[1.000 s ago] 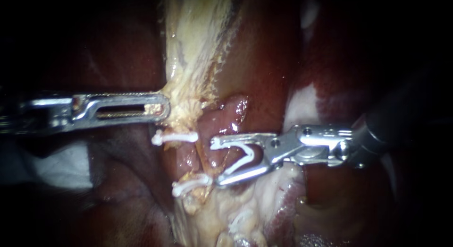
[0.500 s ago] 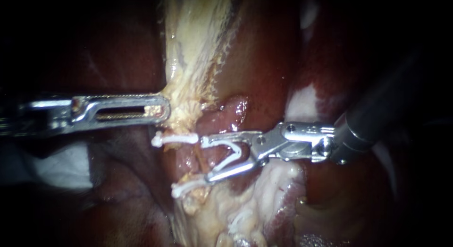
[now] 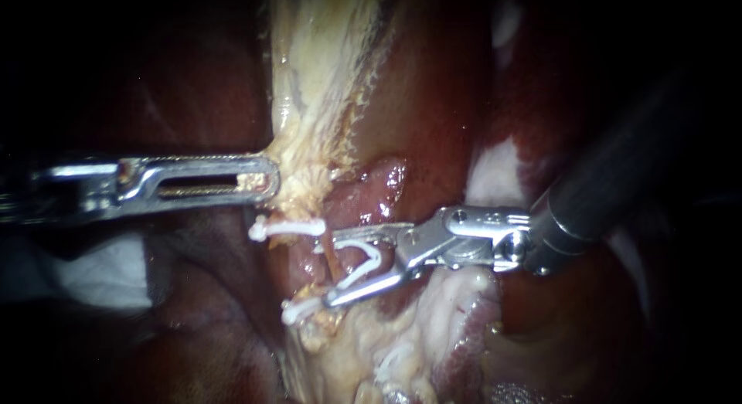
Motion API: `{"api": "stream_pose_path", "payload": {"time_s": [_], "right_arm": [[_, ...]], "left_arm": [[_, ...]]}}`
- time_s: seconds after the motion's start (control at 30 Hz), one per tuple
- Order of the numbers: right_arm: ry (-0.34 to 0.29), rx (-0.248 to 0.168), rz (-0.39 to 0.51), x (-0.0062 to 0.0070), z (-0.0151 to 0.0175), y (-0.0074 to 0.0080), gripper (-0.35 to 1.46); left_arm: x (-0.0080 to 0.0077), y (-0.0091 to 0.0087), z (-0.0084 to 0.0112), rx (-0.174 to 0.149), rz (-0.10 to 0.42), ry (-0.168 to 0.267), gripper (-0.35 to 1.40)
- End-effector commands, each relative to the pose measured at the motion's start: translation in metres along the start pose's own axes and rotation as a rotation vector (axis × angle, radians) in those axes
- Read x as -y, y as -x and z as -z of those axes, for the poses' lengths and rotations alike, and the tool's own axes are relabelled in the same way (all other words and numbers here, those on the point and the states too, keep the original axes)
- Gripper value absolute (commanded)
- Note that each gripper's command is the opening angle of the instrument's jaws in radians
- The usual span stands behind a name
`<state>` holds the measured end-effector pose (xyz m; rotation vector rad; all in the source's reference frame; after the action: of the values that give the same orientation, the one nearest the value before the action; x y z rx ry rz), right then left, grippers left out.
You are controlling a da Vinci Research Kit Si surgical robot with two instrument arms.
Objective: Clipping first clip right tube
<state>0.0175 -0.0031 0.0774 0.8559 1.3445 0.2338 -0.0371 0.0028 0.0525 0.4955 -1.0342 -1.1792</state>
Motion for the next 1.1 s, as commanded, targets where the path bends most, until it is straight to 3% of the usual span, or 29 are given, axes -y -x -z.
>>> {"api": "stream_pose_path", "payload": {"time_s": [0.03,0.33,0.93,1.1], "right_arm": [[-0.012,-0.008,-0.008,0.0003,0.0000,-0.0002,0.56],[-0.112,-0.030,-0.029,0.0014,-0.0008,-0.0006,0.48],[-0.124,-0.033,-0.049,0.0006,-0.0026,-0.0011,0.41],[-0.126,-0.031,-0.083,0.0005,-0.0027,-0.0011,0.27]], "left_arm": [[0.0000,0.0000,0.0000,0.000,0.000,0.000,-0.35],[-0.0001,-0.0001,-0.0002,0.000,-0.001,0.000,-0.35],[-0.0003,-0.0002,-0.0006,0.001,-0.001,0.002,-0.35],[-0.0003,-0.0002,-0.0006,0.001,-0.001,0.002,-0.35]]}}
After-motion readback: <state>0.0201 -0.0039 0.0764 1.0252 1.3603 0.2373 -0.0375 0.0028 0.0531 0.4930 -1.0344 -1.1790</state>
